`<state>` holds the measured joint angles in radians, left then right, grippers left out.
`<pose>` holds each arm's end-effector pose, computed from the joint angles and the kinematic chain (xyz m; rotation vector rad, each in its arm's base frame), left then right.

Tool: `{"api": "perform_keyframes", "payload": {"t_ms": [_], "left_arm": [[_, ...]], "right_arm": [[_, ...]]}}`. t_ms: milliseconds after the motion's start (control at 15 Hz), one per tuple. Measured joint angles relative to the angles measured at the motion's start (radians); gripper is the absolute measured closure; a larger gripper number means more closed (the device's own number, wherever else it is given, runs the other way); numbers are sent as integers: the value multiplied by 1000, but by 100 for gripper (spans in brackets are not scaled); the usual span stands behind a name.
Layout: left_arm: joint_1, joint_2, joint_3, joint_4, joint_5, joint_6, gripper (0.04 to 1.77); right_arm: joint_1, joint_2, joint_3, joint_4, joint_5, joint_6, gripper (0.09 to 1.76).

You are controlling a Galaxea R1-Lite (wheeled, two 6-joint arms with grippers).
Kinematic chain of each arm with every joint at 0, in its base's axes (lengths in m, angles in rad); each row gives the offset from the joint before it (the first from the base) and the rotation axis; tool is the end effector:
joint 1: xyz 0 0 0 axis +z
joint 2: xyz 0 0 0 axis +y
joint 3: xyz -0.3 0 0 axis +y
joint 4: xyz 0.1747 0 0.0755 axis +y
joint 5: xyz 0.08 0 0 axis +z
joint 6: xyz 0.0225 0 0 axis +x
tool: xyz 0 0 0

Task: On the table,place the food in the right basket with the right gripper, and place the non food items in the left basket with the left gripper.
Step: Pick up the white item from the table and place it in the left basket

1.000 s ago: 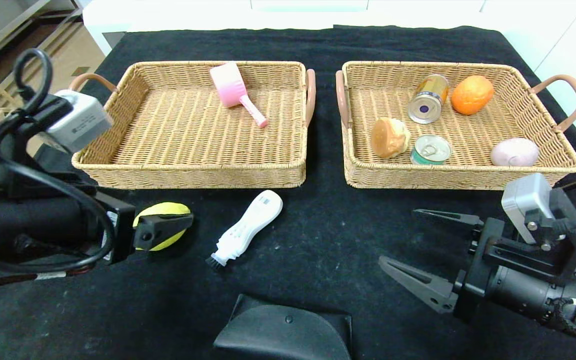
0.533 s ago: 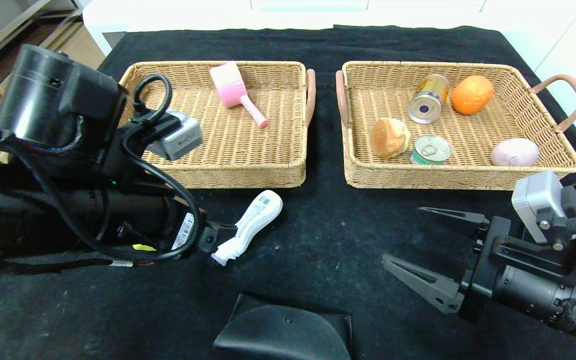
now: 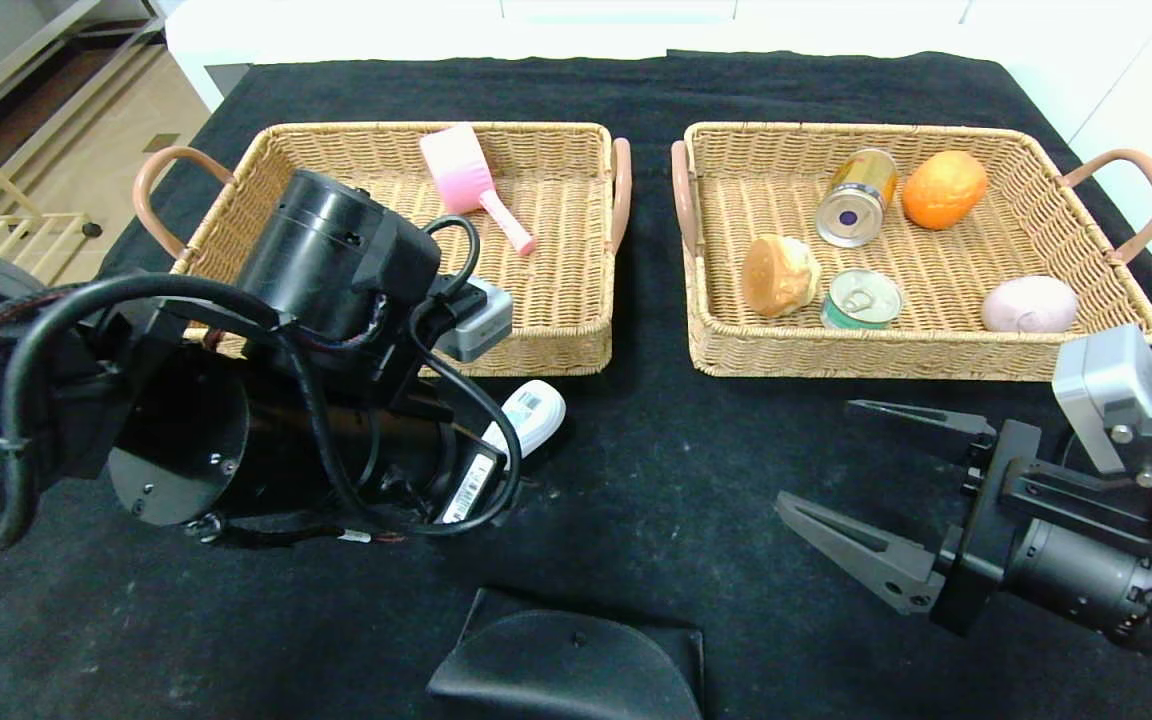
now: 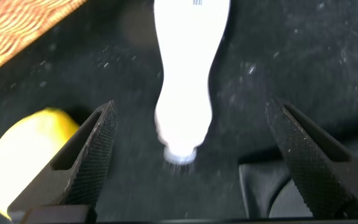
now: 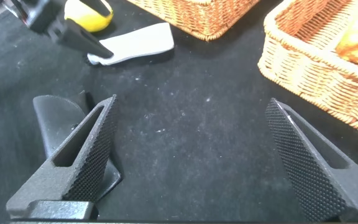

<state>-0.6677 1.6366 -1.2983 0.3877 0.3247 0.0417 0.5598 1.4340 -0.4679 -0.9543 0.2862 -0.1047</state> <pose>0.2285 -0.1711 0.2453 0.3872 0.6353 -0.3415 0.1848 0.1233 0.1952 -0.1000 -0.0323 0.8458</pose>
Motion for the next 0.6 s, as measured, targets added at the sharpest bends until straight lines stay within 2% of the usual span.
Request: {"api": "perform_keyframes", "payload": {"t_ms": [467, 600], "left_arm": [[5, 78, -43, -5, 12, -20, 9], [6, 93, -48, -39, 13, -20, 9]], "right_arm": [[-10, -3, -1, 0, 0, 0, 14], [-12, -1, -2, 0, -1, 0, 14]]}}
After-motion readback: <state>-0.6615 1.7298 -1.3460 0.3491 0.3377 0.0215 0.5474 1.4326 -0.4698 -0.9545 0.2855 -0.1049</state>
